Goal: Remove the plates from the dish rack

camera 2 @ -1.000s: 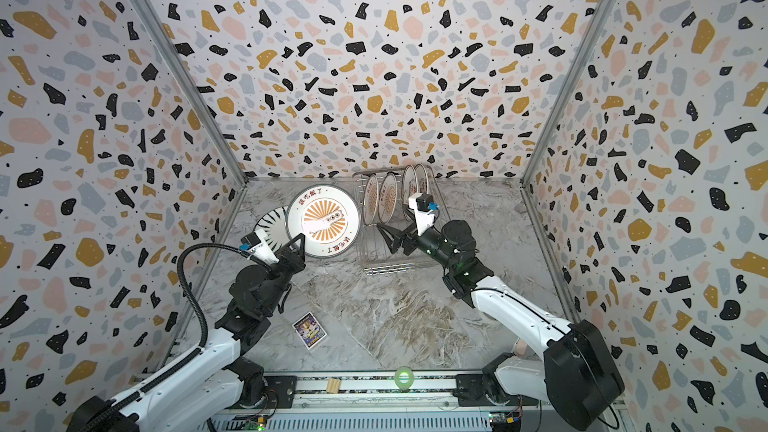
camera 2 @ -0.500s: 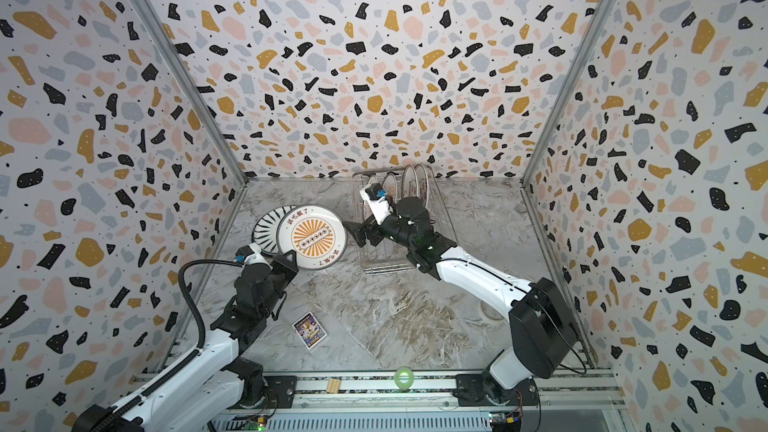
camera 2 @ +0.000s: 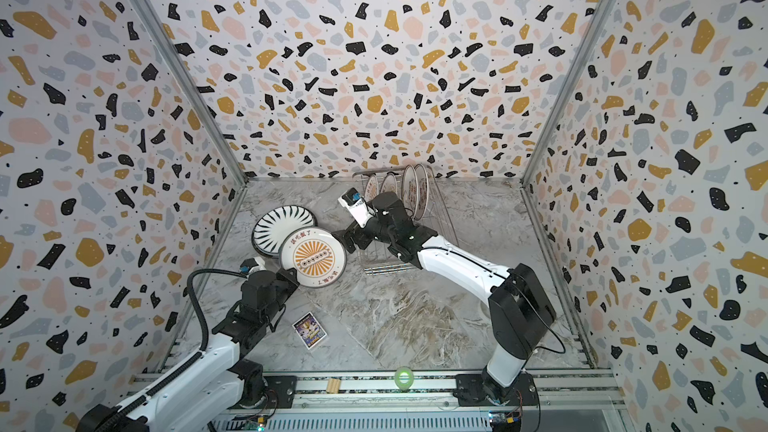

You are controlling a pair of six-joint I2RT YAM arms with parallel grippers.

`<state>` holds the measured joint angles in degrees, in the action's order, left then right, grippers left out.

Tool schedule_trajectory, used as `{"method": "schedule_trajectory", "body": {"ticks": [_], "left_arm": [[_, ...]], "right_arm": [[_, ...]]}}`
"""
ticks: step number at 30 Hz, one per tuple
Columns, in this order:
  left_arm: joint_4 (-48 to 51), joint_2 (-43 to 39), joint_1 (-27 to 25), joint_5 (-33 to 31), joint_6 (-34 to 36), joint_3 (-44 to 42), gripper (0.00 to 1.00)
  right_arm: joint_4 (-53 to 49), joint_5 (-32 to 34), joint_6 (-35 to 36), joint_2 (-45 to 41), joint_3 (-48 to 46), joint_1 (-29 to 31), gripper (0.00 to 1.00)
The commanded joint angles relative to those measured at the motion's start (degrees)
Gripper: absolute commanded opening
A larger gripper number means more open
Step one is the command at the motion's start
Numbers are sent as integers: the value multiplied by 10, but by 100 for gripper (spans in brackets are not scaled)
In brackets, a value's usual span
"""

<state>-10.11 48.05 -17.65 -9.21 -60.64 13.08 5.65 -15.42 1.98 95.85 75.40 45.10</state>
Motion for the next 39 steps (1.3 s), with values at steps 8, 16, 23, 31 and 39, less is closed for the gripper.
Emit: {"method": "schedule_trajectory", "body": {"ticks": [8,16,23,31,39], "left_arm": [[-91,53,3,41,9,-15,0],[-119,74,4,35,-8,-38,0],[-128,116,3,31,-18,-30,0],[-149,168,3,51,-38,-35,2],[-164,175,4,41,-48,-49,11]], "right_arm": [[-36,25,21,4,24,3,99],[-50,46,25,12,33,3,99],[-52,38,28,14,26,3,99],[-72,13,37,32,42,5,99],[-73,17,37,33,41,7,99]]}}
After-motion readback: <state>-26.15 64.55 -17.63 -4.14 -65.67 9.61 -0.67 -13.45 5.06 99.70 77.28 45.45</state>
